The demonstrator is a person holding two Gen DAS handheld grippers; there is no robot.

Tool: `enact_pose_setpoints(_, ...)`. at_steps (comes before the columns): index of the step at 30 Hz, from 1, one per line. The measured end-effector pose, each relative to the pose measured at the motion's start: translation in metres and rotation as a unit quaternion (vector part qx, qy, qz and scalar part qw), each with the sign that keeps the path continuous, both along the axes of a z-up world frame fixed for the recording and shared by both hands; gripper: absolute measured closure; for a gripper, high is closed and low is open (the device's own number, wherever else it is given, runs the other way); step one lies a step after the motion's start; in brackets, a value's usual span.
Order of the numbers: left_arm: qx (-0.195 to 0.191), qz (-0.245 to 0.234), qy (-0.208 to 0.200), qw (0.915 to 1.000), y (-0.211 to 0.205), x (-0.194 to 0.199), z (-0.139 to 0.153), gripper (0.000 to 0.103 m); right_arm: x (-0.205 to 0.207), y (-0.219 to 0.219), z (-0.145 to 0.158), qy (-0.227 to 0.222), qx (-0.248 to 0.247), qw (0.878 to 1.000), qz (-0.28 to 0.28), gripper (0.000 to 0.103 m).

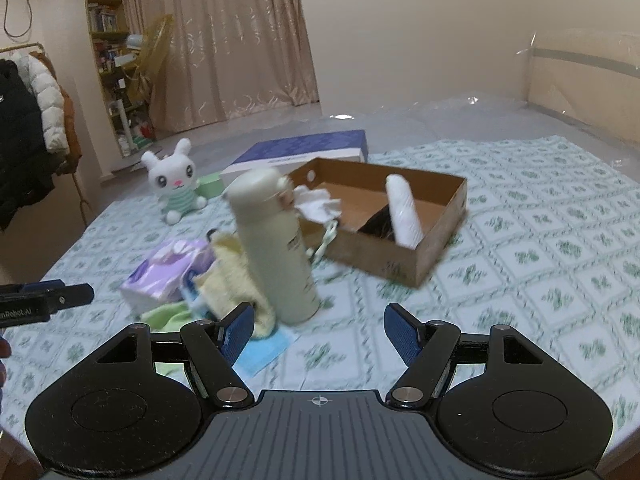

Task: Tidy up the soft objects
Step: 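Move both open tools back over the remaining pile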

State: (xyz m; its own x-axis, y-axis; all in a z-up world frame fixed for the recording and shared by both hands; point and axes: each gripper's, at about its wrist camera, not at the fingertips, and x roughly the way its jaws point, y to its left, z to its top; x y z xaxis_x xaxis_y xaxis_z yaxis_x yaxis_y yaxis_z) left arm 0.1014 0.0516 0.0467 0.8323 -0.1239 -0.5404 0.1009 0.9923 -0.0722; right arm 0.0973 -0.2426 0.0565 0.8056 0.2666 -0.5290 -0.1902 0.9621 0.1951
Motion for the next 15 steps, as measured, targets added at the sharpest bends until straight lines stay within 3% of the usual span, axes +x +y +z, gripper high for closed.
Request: enact_pose_setpoints(15, 0.005, 0.014, 0.014, 0.9998, 0.009, -0.033, -0.015, 0.029, -0.023, 0.015, -0.008, 0.006, -0.006, 1.000, 0.012, 0.031)
